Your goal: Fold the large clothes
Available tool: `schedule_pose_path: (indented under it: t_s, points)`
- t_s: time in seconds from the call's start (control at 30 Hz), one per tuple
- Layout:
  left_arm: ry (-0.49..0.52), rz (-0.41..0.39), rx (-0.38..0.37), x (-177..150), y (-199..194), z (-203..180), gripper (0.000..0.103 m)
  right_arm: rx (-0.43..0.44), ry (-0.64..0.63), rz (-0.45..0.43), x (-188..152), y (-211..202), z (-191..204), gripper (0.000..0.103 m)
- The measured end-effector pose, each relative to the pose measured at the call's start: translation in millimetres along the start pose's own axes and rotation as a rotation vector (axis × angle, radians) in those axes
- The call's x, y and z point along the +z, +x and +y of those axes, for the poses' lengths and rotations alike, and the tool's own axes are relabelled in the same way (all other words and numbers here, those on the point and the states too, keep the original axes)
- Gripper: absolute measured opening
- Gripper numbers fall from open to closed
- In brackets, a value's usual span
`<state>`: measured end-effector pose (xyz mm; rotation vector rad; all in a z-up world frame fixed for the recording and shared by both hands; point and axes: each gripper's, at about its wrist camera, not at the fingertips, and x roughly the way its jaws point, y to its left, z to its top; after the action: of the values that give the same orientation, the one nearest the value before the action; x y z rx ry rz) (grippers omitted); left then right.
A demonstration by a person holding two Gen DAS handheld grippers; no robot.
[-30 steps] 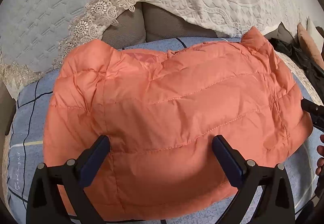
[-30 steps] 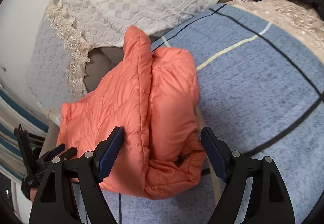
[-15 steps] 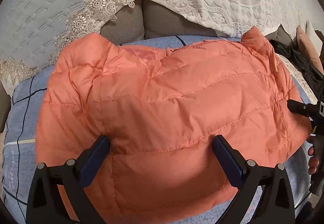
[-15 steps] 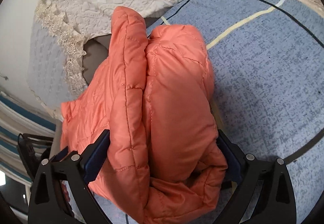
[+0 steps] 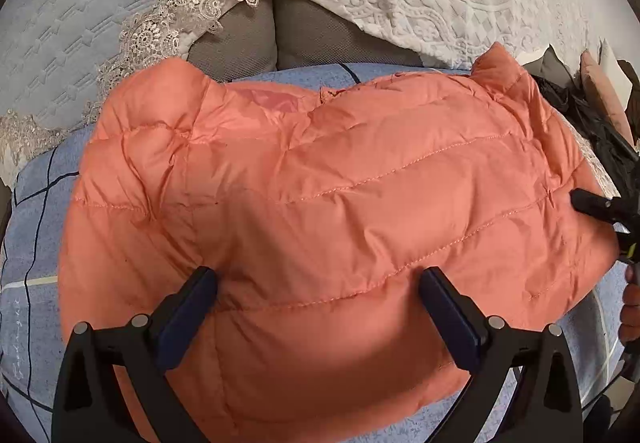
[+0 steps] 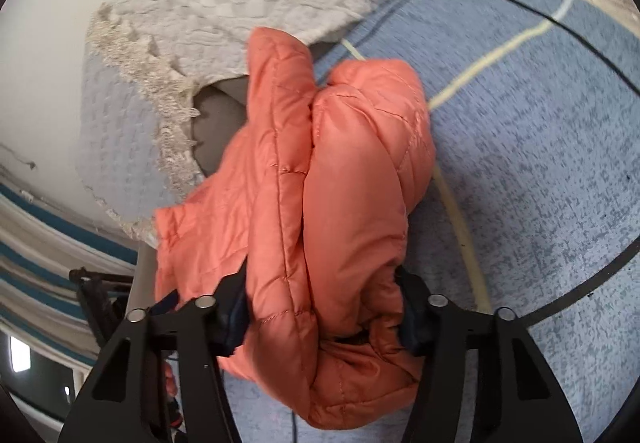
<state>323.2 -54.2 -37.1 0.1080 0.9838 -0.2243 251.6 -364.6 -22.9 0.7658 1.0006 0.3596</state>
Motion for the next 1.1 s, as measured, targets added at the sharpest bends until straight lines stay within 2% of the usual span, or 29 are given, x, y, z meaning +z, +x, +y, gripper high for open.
schedule_pose_path:
  t_s: [0.13,0.43,0.53,0.67,0.73,0.9,1.07,1.1]
  points:
    - [0.004,0.016,-0.002,0.2,2.9,2.0,0.102,0.039,-0.063,-0.036,-2.4,-12.4,26.3,0.049]
    - [0.007,0.044,-0.012,-3.8,9.2,7.0,0.102,0.104,-0.35,-0.063,-19.9,-25.1,127.1,0.046]
    - [-0.013,0.039,-0.05,-5.3,8.4,13.2,0.102,0.088,-0.462,-0.053,-30.3,-20.2,160.4,0.046]
    - [-0.063,0.018,-0.14,-7.7,0.7,31.3,0.102,0.072,-0.564,-0.03,-40.4,-9.2,190.6,0.046]
    - [-0.062,0.011,-0.19,-10.8,-5.3,41.0,0.102,0.041,-0.613,-0.012,-46.2,-2.2,205.8,0.046]
    - [-0.138,-0.001,-0.306,-26.8,-30.7,76.4,0.101,-0.056,-0.753,0.03,-65.6,19.3,242.4,0.046]
    - [-0.31,-0.038,-0.437,-51.8,-63.1,131.6,0.101,-0.173,-0.915,0.07,-98.8,53.0,284.4,0.046]
    - [-0.336,-0.034,-0.432,-56.6,-68.0,143.0,0.101,-0.199,-0.955,0.077,-108.3,63.5,293.8,0.046]
